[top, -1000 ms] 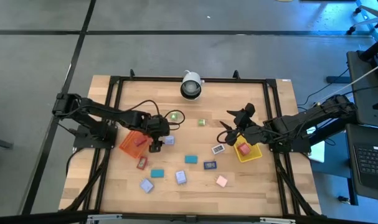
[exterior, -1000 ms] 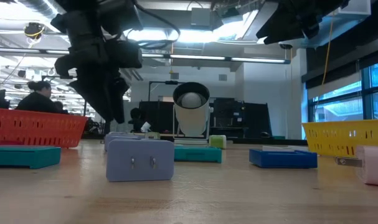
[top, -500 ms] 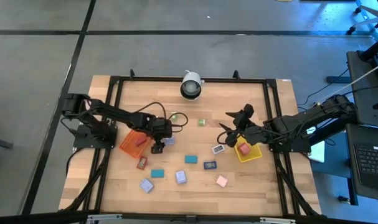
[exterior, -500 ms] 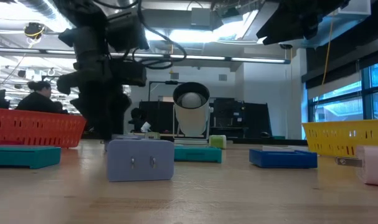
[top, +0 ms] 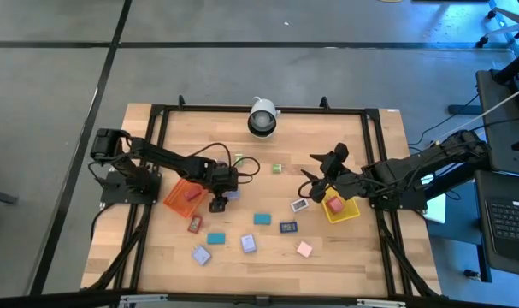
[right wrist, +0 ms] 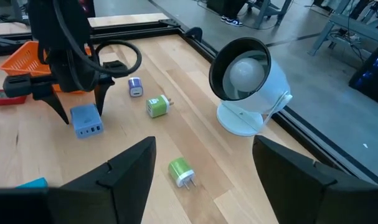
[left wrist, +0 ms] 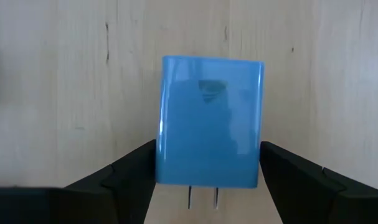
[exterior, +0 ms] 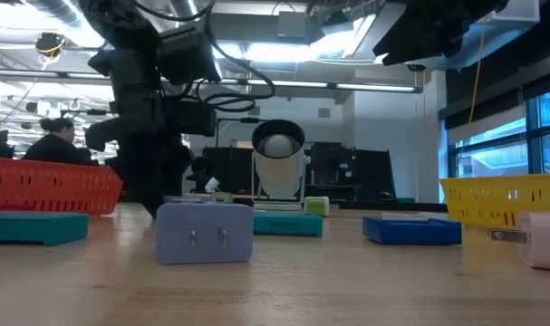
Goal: Pick & Place Office items
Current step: Put the top purple charger adapter into the yellow basket
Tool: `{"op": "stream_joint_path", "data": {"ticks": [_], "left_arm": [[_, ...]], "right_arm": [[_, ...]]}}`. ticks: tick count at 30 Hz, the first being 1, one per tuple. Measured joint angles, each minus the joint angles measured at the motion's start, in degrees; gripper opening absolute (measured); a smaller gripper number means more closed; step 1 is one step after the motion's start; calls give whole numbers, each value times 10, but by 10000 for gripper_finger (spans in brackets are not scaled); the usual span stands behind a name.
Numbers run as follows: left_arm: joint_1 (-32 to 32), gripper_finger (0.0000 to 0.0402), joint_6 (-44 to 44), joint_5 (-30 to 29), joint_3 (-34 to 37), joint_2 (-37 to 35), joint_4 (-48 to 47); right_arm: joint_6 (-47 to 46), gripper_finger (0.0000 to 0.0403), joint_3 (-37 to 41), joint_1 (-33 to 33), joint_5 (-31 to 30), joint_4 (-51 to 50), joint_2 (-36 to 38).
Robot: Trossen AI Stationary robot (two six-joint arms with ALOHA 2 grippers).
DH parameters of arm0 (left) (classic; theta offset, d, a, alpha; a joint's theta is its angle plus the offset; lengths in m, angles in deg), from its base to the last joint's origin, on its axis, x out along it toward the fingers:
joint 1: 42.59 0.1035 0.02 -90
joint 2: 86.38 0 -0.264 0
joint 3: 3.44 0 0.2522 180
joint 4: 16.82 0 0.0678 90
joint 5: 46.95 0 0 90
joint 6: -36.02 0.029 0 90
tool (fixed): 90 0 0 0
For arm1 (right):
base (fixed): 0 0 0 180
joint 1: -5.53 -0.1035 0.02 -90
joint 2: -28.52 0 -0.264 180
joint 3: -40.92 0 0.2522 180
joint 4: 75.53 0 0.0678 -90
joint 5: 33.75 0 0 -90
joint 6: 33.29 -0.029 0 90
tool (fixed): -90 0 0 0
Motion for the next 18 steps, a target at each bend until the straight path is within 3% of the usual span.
{"op": "stream_joint_path", "data": {"ticks": [10, 15, 18], "left_arm": [[-3, 210, 0, -3, 0, 3, 1], [-3, 214, 2, 4, -2, 3, 1], [-4, 215, 4, 48, -13, 4, -6]], "right_arm": [[0, 268, 0, 0, -6, 4, 0], [0, 268, 0, 0, -6, 9, 0], [2, 268, 0, 0, -6, 8, 0]]}}
